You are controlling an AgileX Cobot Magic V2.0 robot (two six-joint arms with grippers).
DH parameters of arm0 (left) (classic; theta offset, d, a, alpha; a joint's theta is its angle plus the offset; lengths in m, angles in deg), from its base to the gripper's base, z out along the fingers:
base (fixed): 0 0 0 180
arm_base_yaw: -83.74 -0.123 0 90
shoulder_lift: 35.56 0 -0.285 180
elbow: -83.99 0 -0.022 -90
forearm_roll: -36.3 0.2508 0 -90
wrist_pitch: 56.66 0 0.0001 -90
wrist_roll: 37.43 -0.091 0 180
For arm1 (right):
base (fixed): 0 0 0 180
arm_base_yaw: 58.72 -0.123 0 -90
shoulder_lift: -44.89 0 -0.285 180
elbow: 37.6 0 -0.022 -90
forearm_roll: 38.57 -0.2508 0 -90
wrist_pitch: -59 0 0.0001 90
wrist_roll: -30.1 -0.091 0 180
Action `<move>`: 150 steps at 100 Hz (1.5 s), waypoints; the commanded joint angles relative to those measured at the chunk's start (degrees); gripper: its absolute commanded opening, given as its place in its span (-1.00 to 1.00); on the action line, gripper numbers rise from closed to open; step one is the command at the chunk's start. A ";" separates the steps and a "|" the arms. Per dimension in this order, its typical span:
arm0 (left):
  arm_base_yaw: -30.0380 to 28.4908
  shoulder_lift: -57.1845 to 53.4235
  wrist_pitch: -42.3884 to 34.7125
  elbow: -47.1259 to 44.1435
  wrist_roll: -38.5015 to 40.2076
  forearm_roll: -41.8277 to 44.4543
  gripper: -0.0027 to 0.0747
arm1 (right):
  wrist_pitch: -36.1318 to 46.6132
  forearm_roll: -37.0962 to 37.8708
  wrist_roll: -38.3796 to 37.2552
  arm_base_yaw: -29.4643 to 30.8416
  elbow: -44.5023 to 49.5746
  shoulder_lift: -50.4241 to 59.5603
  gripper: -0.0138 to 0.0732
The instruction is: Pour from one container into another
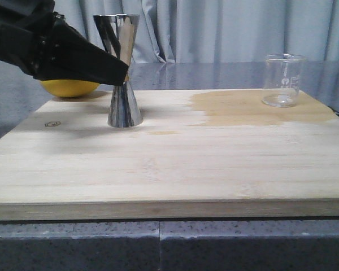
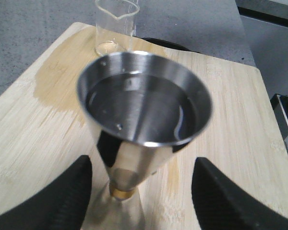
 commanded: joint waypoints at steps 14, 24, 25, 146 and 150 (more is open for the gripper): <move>-2.01 -4.61 -2.62 1.05 2.18 -1.33 0.16 | 3.02 -1.98 0.18 0.32 -1.28 1.47 0.57; -3.72 -5.59 -3.14 1.05 3.62 -0.03 0.16 | 3.02 -2.09 0.18 0.32 -1.28 1.47 0.57; -4.00 -5.72 -3.43 1.05 3.62 -0.03 0.16 | 3.02 -2.09 0.18 0.32 -1.28 1.47 0.57; -17.84 -30.75 18.61 6.14 24.12 1.78 -0.21 | -58.92 -5.29 4.43 0.52 -22.03 15.88 0.56; -17.84 -32.36 20.07 6.14 25.42 1.78 -0.21 | -59.90 -4.73 4.43 0.52 -22.03 17.33 0.56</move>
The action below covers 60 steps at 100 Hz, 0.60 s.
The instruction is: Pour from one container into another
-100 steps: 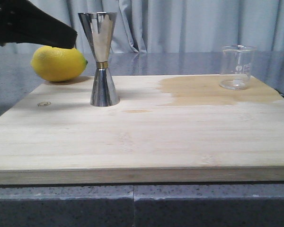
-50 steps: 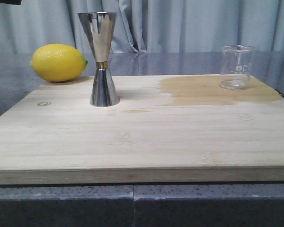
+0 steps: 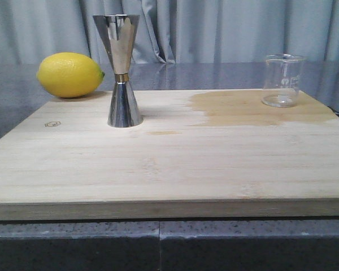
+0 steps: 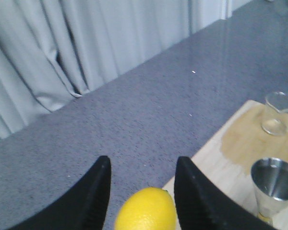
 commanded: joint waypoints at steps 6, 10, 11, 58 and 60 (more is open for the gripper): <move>-0.22 -6.80 7.43 2.00 6.89 -4.03 -0.21 | -3.81 0.71 0.84 0.34 -2.52 6.38 0.56; -0.22 -8.23 8.92 2.00 8.71 -4.03 -0.21 | -5.21 0.71 0.84 0.34 -2.52 8.16 0.56; -0.22 -8.83 9.15 2.00 9.28 -4.03 -0.21 | -5.21 0.71 0.84 0.34 -2.52 8.45 0.56; -0.22 -32.40 24.24 -11.76 14.98 -4.03 -0.21 | -26.87 0.60 0.84 0.34 -1.61 27.62 0.51; -0.22 -33.51 25.02 -12.68 14.98 -4.03 -0.21 | -26.87 0.48 0.84 0.34 -1.13 28.56 0.48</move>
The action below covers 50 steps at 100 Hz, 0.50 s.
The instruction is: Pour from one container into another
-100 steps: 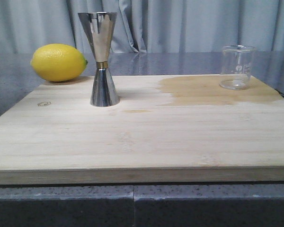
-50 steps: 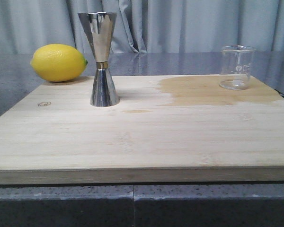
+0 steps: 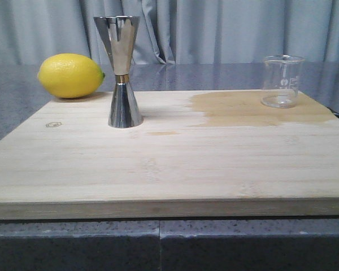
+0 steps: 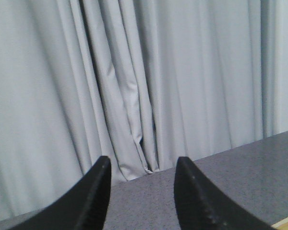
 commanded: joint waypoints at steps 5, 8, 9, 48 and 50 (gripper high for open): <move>-0.22 -6.11 7.00 -6.54 0.96 -2.69 -0.21 | 1.87 0.59 0.49 0.34 0.80 5.18 0.40; -0.22 -7.51 7.88 -8.53 0.96 -2.69 -0.21 | 2.68 0.32 0.49 0.34 1.84 6.53 0.35; -0.22 -8.22 8.26 -9.03 0.96 -2.69 -0.21 | 3.06 0.15 0.49 0.34 2.41 7.20 0.34; -0.22 -26.23 15.40 -33.06 4.21 -2.69 -0.21 | 4.20 -3.08 0.49 0.34 20.40 25.37 0.25; -0.22 -27.06 15.40 -34.05 4.63 -2.69 -0.21 | 4.20 -3.54 0.49 0.34 21.41 26.25 0.25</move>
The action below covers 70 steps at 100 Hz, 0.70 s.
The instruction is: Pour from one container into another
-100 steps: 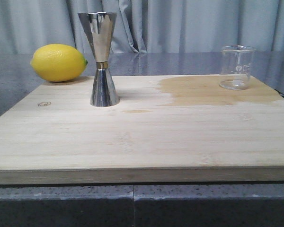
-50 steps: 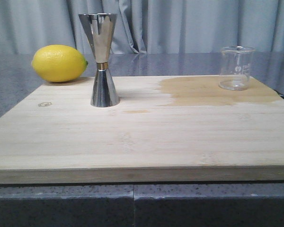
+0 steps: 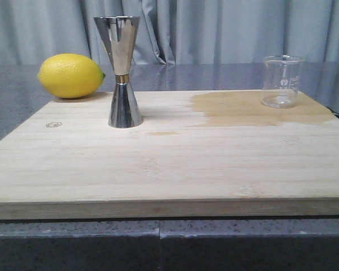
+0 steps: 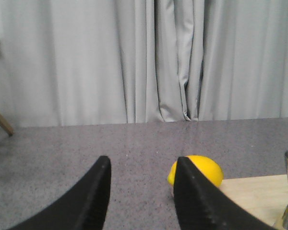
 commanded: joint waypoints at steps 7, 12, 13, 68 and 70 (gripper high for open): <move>-0.22 -5.03 2.47 -5.15 3.97 -2.13 -0.21 | 3.52 -2.39 0.36 0.34 5.23 4.96 0.25; -0.22 -6.42 2.47 -7.02 4.18 -2.13 -0.21 | 3.65 -4.31 0.36 0.34 7.15 6.37 0.25; -0.22 -6.73 2.47 -7.51 4.18 -2.13 -0.21 | 3.65 -4.64 0.36 0.34 7.64 6.72 0.25; -0.22 -8.51 3.20 -10.40 4.06 -2.13 -0.98 | 6.81 -8.92 2.75 0.34 11.39 6.88 -0.85; -0.22 -8.51 3.43 -10.40 4.06 -2.13 -0.98 | 7.08 -8.92 2.75 0.34 11.39 6.88 -0.85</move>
